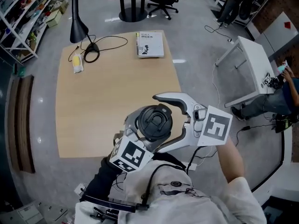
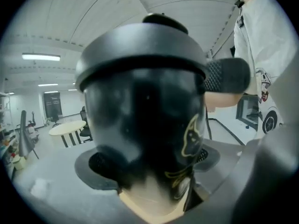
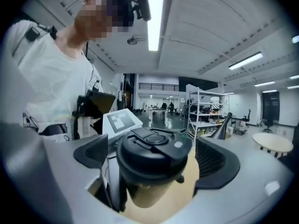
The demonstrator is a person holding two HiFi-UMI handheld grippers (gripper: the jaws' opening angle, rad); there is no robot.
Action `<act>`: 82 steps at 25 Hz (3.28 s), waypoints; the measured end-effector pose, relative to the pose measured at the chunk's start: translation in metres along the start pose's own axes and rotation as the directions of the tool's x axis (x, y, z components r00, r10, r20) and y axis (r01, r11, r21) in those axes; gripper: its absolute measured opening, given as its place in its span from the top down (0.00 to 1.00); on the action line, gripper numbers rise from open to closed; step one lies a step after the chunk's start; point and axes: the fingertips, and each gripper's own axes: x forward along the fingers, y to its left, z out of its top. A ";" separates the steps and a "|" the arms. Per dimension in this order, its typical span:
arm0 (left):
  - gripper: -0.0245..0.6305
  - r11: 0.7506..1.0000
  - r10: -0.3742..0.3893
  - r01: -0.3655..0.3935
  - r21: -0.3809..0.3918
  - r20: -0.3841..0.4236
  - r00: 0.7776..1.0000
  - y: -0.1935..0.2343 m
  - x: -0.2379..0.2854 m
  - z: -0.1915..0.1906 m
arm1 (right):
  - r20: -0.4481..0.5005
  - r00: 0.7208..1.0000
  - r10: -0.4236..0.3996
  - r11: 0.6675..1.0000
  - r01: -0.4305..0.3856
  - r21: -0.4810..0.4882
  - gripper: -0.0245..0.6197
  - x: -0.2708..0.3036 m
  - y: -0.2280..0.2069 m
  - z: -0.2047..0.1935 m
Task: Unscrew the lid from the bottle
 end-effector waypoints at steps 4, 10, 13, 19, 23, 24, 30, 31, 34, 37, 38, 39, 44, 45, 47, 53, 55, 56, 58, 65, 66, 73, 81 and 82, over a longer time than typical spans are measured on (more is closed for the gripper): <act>0.31 0.971 -0.238 0.237 0.041 0.027 0.971 -0.041 -0.003 0.001 | -0.044 0.960 0.276 0.948 -0.279 -0.153 0.19 0.015 0.035 -0.001; 0.31 0.774 -0.633 0.624 0.106 0.150 0.760 -0.115 -0.024 0.024 | -0.125 0.675 0.727 0.661 -0.737 -0.139 0.20 -0.017 0.097 -0.003; 0.31 0.858 -0.514 0.510 0.067 0.161 0.843 -0.092 -0.016 0.026 | -0.099 0.797 0.596 0.798 -0.602 -0.040 0.12 -0.013 0.068 -0.002; 0.31 0.997 0.021 -0.020 -0.073 0.011 1.000 0.003 -0.005 -0.002 | 0.017 0.999 -0.028 0.999 0.028 0.027 0.07 0.002 0.009 0.009; 0.31 0.999 -0.008 0.007 -0.038 -0.001 1.000 -0.003 -0.002 -0.004 | 0.038 0.995 -0.088 0.995 0.090 -0.035 0.20 0.027 -0.004 0.009; 0.31 0.998 -0.057 0.057 -0.026 0.010 0.998 -0.011 -0.002 -0.002 | 0.031 0.999 -0.011 0.997 0.014 -0.073 0.20 0.026 0.004 0.009; 0.31 0.862 -0.507 0.504 0.060 0.136 0.851 -0.082 -0.018 0.023 | -0.039 0.883 0.467 0.872 -0.468 -0.143 0.20 -0.002 0.065 0.009; 0.31 0.826 -0.563 0.558 0.077 0.148 0.813 -0.091 -0.023 0.027 | -0.036 0.854 0.519 0.843 -0.518 -0.146 0.20 -0.005 0.073 0.013; 0.31 0.715 -0.699 0.689 0.121 0.159 0.697 -0.112 -0.042 0.035 | -0.017 0.766 0.643 0.755 -0.637 -0.157 0.20 -0.008 0.092 0.028; 0.31 0.700 -0.714 0.704 0.123 0.166 0.680 -0.116 -0.045 0.038 | -0.043 0.758 0.651 0.749 -0.650 -0.126 0.20 -0.008 0.097 0.030; 0.31 0.733 -0.679 0.673 0.101 0.175 0.713 -0.110 -0.040 0.038 | -0.055 0.799 0.599 0.793 -0.601 -0.104 0.19 -0.007 0.090 0.026; 0.31 0.777 -0.627 0.625 0.074 0.177 0.759 -0.100 -0.033 0.036 | -0.047 0.852 0.521 0.849 -0.523 -0.076 0.16 -0.008 0.078 0.025; 0.31 0.964 -0.263 0.265 -0.004 0.124 0.957 -0.036 -0.004 0.018 | 0.004 0.995 0.099 0.995 -0.099 0.024 0.10 -0.008 0.021 0.014; 0.31 0.979 -0.199 0.203 -0.017 0.111 0.974 -0.026 -0.002 0.014 | -0.023 0.998 0.054 0.998 -0.053 0.030 0.10 0.000 0.016 0.006; 0.31 0.992 -0.119 0.122 -0.034 0.080 0.990 -0.015 0.000 0.008 | 0.022 1.000 -0.003 0.998 0.002 0.059 0.16 0.012 0.005 0.005; 0.31 0.932 -0.363 0.359 0.059 0.101 0.926 -0.058 -0.008 0.015 | 0.043 0.960 0.278 0.957 -0.273 -0.094 0.22 0.000 0.039 0.010; 0.31 0.864 -0.504 0.498 0.080 0.149 0.851 -0.081 -0.017 0.028 | 0.040 0.915 0.401 0.912 -0.395 -0.111 0.22 -0.008 0.057 0.015; 0.31 0.835 -0.549 0.543 0.087 0.160 0.820 -0.089 -0.021 0.032 | 0.054 0.894 0.445 0.892 -0.438 -0.109 0.22 -0.012 0.063 0.020; 0.31 0.804 -0.595 0.588 0.090 0.163 0.787 -0.098 -0.025 0.033 | 0.115 0.869 0.481 0.876 -0.472 -0.098 0.22 -0.016 0.066 0.035; 0.31 0.992 -0.090 0.104 -0.078 0.157 0.983 -0.009 -0.004 0.004 | 0.270 0.947 -0.175 0.983 0.183 -0.007 0.22 -0.055 -0.041 0.049; 0.31 0.994 0.057 -0.044 -0.101 0.134 0.989 0.016 -0.008 -0.004 | 0.226 0.914 -0.336 0.937 0.349 -0.018 0.22 -0.066 -0.060 0.034; 0.31 0.645 0.717 -0.683 -0.343 -0.039 0.696 0.131 -0.090 -0.065 | 0.136 0.557 -0.819 0.573 0.809 0.133 0.22 -0.133 -0.098 -0.066; 0.31 0.590 0.767 -0.761 -0.268 -0.107 0.632 0.104 -0.117 -0.076 | 0.102 0.463 -0.881 0.473 0.846 0.245 0.22 -0.190 -0.082 -0.113; 0.31 0.601 0.762 -0.758 -0.254 -0.102 0.639 0.099 -0.119 -0.074 | 0.105 0.457 -0.883 0.469 0.851 0.236 0.22 -0.189 -0.078 -0.111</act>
